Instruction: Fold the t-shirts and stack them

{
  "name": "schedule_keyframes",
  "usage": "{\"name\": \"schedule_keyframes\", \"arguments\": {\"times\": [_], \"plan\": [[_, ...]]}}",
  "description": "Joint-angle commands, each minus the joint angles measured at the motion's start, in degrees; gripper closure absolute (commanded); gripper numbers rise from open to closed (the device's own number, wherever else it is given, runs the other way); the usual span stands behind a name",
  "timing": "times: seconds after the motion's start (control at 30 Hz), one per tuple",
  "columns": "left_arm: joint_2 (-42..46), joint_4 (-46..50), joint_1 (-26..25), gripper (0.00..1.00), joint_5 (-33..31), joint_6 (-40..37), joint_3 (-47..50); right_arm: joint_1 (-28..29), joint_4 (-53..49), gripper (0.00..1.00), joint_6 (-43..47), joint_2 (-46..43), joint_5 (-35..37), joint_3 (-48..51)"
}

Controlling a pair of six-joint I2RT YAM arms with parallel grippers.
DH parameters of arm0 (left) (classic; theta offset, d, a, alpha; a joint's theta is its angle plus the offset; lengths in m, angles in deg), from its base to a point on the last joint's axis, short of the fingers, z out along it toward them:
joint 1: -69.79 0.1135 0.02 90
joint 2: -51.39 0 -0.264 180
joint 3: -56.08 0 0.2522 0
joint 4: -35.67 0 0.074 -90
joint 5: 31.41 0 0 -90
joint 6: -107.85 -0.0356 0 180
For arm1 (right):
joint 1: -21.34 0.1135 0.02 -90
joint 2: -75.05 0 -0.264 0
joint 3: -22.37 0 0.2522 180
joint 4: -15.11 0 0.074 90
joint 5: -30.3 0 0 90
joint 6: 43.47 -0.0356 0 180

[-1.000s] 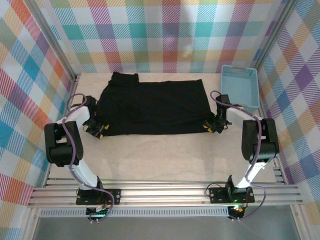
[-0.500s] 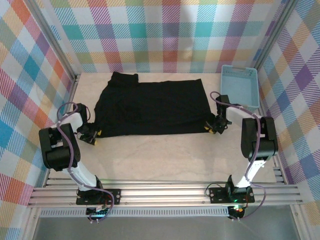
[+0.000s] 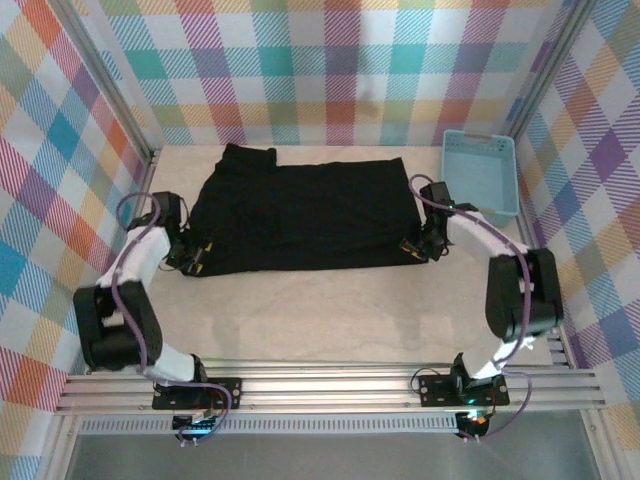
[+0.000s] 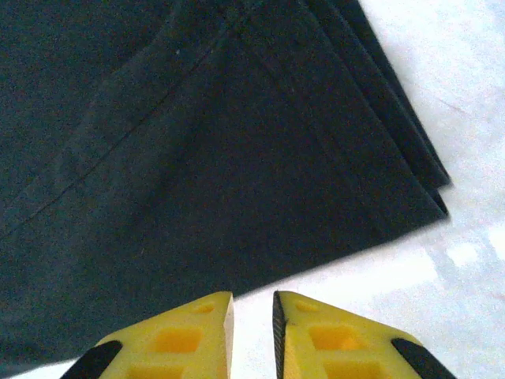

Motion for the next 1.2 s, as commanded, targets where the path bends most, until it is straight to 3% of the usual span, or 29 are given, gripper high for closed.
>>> {"name": "schedule_keyframes", "arguments": {"times": [0.0, 0.2, 0.37, 0.63, 0.9, 1.07, 1.17], "plan": [[-7.1, -2.4, -1.1, 0.55, 3.2, -0.1, -2.8, -0.1, -0.5, 0.79, 2.4, 5.5, -0.6, -4.4], [-12.0, -1.1, -1.7, 0.55, -1.1, -2.8, -5.0, -0.2, -3.5, 0.79, 4.7, 12.1, -0.3, -8.3], [-9.7, -2.1, -1.0, 0.55, -3.1, -1.8, 3.2, -0.1, -4.8, 0.79, 5.2, 10.5, 0.4, -3.1], [5.1, -0.9, -0.2, 0.54, -4.9, 0.9, 16.4, 1.1, -4.0, 0.78, 2.9, 1.3, -2.1, 9.6], [19.0, 2.7, 0.7, 0.53, -2.8, 4.9, 26.3, 2.6, -3.9, 0.78, -1.0, -7.2, -4.5, 18.5], [22.8, 3.9, 1.7, 0.54, -2.4, 5.1, 28.4, 3.3, -3.5, 0.78, -1.5, -10.8, -3.8, 21.5], [27.2, 7.0, 1.5, 0.55, -3.1, 3.6, 23.5, 3.3, -3.5, 0.77, -0.8, -12.2, -2.0, 21.0]]}}
